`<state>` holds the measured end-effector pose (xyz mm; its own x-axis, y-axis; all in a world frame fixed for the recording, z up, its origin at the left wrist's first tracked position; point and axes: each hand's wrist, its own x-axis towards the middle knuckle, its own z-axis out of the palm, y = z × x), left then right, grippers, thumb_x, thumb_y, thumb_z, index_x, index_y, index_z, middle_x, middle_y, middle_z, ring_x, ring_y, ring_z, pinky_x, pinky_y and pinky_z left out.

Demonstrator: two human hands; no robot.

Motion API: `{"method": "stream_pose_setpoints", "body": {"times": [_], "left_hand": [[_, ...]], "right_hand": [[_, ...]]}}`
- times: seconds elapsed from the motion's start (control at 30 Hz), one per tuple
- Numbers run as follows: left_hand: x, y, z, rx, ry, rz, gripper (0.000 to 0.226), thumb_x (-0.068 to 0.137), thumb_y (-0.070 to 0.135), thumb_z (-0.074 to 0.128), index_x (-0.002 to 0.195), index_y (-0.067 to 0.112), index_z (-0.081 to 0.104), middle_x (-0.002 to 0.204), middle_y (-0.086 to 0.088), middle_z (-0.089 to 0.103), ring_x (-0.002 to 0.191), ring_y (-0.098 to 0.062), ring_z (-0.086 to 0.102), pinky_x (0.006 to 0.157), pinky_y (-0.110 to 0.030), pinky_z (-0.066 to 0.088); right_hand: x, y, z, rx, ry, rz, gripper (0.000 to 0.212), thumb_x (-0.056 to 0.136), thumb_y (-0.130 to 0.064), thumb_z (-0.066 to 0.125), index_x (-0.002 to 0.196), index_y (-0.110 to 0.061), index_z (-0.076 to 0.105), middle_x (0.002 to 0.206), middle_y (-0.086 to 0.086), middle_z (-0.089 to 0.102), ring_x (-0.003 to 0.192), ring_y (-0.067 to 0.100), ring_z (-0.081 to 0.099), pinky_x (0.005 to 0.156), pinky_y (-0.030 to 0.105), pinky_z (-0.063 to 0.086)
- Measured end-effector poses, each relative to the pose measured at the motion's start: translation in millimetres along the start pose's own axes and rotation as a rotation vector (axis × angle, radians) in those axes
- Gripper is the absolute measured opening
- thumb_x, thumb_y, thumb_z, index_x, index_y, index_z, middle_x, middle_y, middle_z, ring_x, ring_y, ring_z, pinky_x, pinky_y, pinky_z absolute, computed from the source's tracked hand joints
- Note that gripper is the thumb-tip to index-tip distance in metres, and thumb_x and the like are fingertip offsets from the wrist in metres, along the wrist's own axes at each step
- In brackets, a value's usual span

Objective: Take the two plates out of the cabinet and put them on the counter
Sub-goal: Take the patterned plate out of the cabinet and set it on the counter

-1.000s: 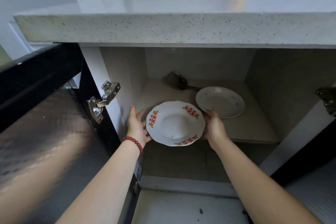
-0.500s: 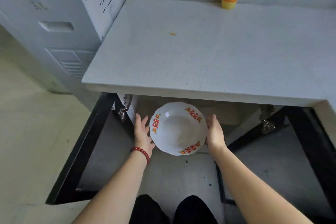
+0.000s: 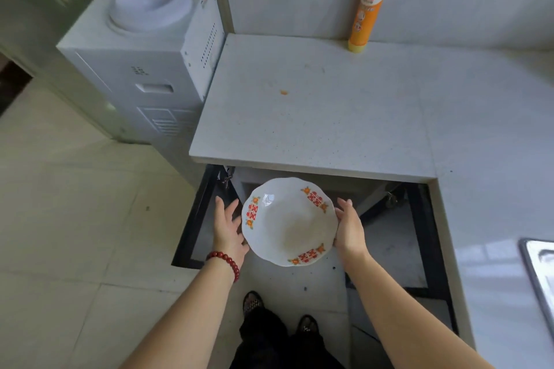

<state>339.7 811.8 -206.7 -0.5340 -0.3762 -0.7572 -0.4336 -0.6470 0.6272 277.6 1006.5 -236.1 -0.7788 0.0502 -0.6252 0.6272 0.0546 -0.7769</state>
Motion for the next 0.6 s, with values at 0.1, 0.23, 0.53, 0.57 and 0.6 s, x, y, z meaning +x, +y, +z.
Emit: {"method": "stream_pose_setpoints", "body": {"times": [0.1, 0.23, 0.53, 0.57, 0.6], "left_hand": [[-23, 16, 2, -0.03, -0.015, 0.024, 0.068, 0.077, 0.075, 0.027, 0.127, 0.035, 0.05, 0.147, -0.006, 0.04, 0.131, -0.033, 0.038, 0.104, -0.056, 0.029], [-44, 36, 15, -0.07, -0.06, 0.061, 0.067, 0.078, 0.074, 0.029, 0.128, 0.035, 0.05, 0.147, -0.005, 0.04, 0.13, -0.031, 0.04, 0.106, -0.055, 0.029], [-57, 83, 57, -0.093, -0.121, 0.137, 0.066, 0.08, 0.072, 0.031, 0.131, 0.033, 0.047, 0.149, -0.006, 0.036, 0.131, -0.03, 0.039, 0.099, -0.05, 0.033], [-56, 90, 60, -0.089, -0.122, 0.149, 0.065, 0.079, 0.071, 0.031, 0.131, 0.034, 0.047, 0.15, -0.007, 0.036, 0.131, -0.031, 0.039, 0.099, -0.051, 0.034], [-52, 97, 63, -0.083, -0.124, 0.158, 0.065, 0.079, 0.071, 0.031, 0.13, 0.034, 0.047, 0.15, -0.008, 0.035, 0.131, -0.031, 0.04, 0.098, -0.051, 0.035]], "right_hand": [[-20, -20, -3, 0.005, -0.02, -0.021, 0.056, 0.092, -0.055, 0.023, 0.141, -0.03, 0.035, 0.142, 0.003, 0.047, 0.127, 0.028, 0.045, 0.105, 0.058, 0.033], [-36, -55, -10, 0.02, -0.067, -0.055, 0.063, 0.078, -0.062, 0.029, 0.134, -0.036, 0.043, 0.126, -0.004, 0.058, 0.116, 0.024, 0.053, 0.099, 0.055, 0.041], [-24, -112, -16, 0.099, -0.068, -0.166, 0.057, 0.089, -0.057, 0.025, 0.137, -0.029, 0.04, 0.135, 0.0, 0.049, 0.111, 0.019, 0.047, 0.098, 0.047, 0.039], [-21, -119, -14, 0.106, -0.066, -0.17, 0.056, 0.089, -0.056, 0.025, 0.137, -0.03, 0.04, 0.137, 0.001, 0.048, 0.111, 0.02, 0.047, 0.098, 0.047, 0.039], [-16, -125, -10, 0.109, -0.064, -0.177, 0.056, 0.09, -0.056, 0.025, 0.137, -0.03, 0.04, 0.139, 0.002, 0.047, 0.111, 0.021, 0.047, 0.097, 0.047, 0.039]]}}
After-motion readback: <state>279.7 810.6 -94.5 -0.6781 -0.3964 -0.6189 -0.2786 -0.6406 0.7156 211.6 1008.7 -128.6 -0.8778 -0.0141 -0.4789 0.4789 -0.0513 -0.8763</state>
